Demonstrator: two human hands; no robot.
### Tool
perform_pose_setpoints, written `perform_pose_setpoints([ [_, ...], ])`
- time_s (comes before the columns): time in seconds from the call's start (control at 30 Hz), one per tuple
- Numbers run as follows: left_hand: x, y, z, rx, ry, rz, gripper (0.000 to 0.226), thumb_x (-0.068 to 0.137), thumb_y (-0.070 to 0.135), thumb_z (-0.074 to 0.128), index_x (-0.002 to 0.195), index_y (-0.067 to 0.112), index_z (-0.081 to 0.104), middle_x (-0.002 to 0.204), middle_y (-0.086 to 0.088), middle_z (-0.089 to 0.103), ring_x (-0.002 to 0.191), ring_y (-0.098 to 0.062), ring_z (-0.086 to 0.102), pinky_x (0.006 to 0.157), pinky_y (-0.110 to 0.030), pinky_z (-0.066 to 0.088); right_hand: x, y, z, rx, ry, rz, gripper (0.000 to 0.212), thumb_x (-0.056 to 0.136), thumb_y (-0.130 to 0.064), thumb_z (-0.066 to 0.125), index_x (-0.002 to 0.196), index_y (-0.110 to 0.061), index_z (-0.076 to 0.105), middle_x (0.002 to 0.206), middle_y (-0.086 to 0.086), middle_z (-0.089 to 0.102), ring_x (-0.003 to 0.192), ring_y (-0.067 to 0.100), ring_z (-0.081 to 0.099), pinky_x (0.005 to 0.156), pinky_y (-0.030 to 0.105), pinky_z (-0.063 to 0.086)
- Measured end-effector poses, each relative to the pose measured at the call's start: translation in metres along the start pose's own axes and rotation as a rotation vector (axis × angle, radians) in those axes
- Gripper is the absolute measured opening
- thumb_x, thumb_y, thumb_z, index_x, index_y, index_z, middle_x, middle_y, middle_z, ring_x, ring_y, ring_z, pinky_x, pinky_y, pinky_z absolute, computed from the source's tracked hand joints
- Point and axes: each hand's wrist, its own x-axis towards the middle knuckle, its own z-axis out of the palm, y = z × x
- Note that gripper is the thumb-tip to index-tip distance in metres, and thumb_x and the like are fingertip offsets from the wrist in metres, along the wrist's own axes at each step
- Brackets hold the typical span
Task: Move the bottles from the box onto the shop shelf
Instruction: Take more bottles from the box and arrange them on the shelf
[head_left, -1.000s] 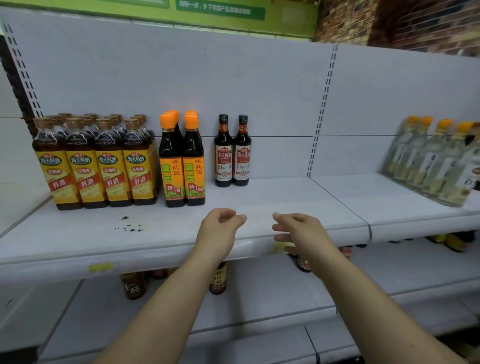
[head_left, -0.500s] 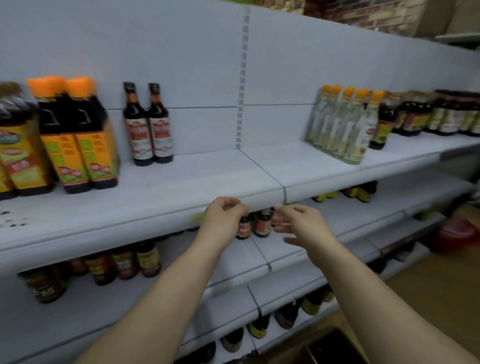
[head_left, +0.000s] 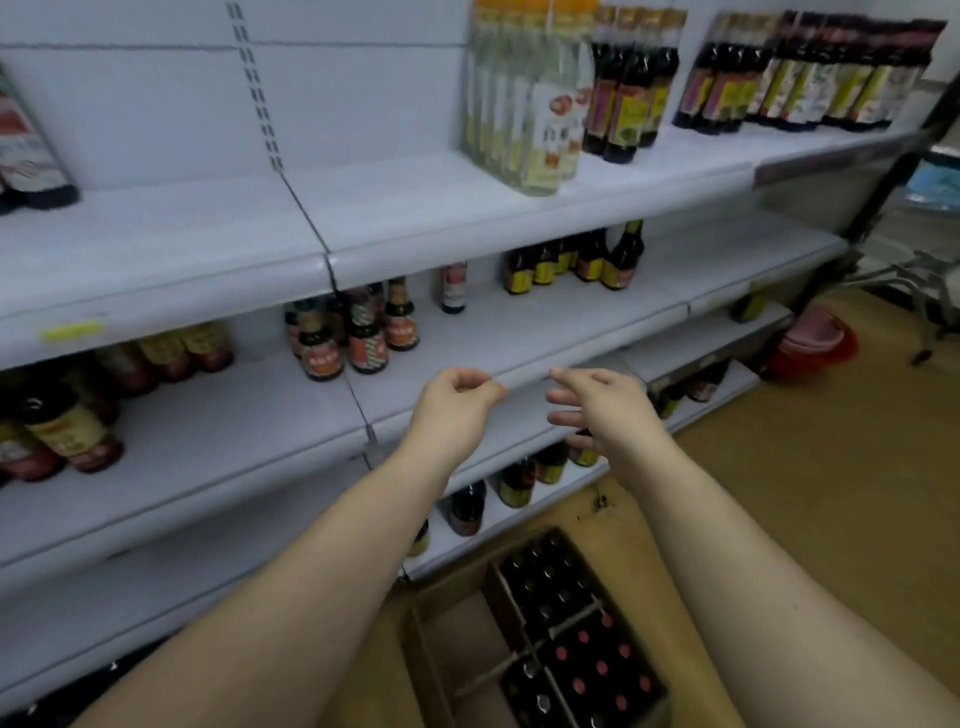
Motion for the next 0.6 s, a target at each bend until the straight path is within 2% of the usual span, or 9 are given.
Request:
perform_pose_setpoints([
  [0.1,0.003,-0.020,0.041,0.042,-0.023,-0.051,0.028,0.094,0.034,0.070,0.116,0.017,0.064,0.115,-0.002,0.066,0.107,-0.021,0.064,0.090,-0.039,0.050,0.007,0.029,-0.036,0.026,0.014,0.049,0.030,0.098,-0.040,0.067,0.118,-0.017,0.062,0.112,0.003,0.072,0.099,0.020,0.072,0.092,0.045,0.057],
  [0.2,0.009,-0.043,0.076,0.104,-0.065,-0.084,0.029,0.094,0.032,0.070,0.117,0.015,0.063,0.109,-0.001,0.066,0.104,-0.023,0.066,0.076,-0.033,0.049,0.013,0.060,-0.066,0.050,0.058,0.103,0.029,0.098,-0.039,0.067,0.115,-0.016,0.066,0.109,0.004,0.074,0.091,0.018,0.072,0.074,0.034,0.057],
  [0.27,0.010,-0.062,0.097,0.137,-0.090,-0.126,0.027,0.094,0.029,0.072,0.114,0.012,0.063,0.099,-0.001,0.066,0.098,-0.024,0.066,0.074,-0.032,0.047,0.017,0.086,-0.084,0.039,0.100,0.152,0.026,0.097,-0.041,0.068,0.111,-0.019,0.068,0.108,0.003,0.075,0.088,0.019,0.073,0.076,0.036,0.055],
  [0.37,0.014,-0.096,0.123,0.200,-0.161,-0.175,0.031,0.092,0.028,0.074,0.113,0.009,0.062,0.086,-0.006,0.063,0.079,-0.023,0.061,0.071,-0.033,0.047,0.019,0.124,-0.104,0.038,0.133,0.240,0.026,0.096,-0.041,0.068,0.110,-0.019,0.068,0.109,0.003,0.075,0.096,0.023,0.073,0.084,0.043,0.056],
  [0.47,0.014,-0.131,0.139,0.305,-0.248,-0.216,0.028,0.095,0.033,0.071,0.114,0.016,0.060,0.097,-0.002,0.064,0.079,-0.016,0.060,0.063,-0.028,0.044,0.018,0.161,-0.114,0.059,0.162,0.333,0.026,0.098,-0.037,0.067,0.113,-0.016,0.066,0.107,0.003,0.073,0.098,0.024,0.072,0.091,0.045,0.055],
  [0.6,0.019,-0.182,0.156,0.396,-0.318,-0.283,0.023,0.095,0.030,0.071,0.110,0.017,0.060,0.095,-0.001,0.064,0.078,-0.014,0.059,0.070,-0.030,0.046,0.018,0.219,-0.115,0.089,0.249,0.451,0.017,0.098,-0.033,0.067,0.103,-0.017,0.066,0.103,0.003,0.073,0.087,0.021,0.071,0.085,0.044,0.056],
])
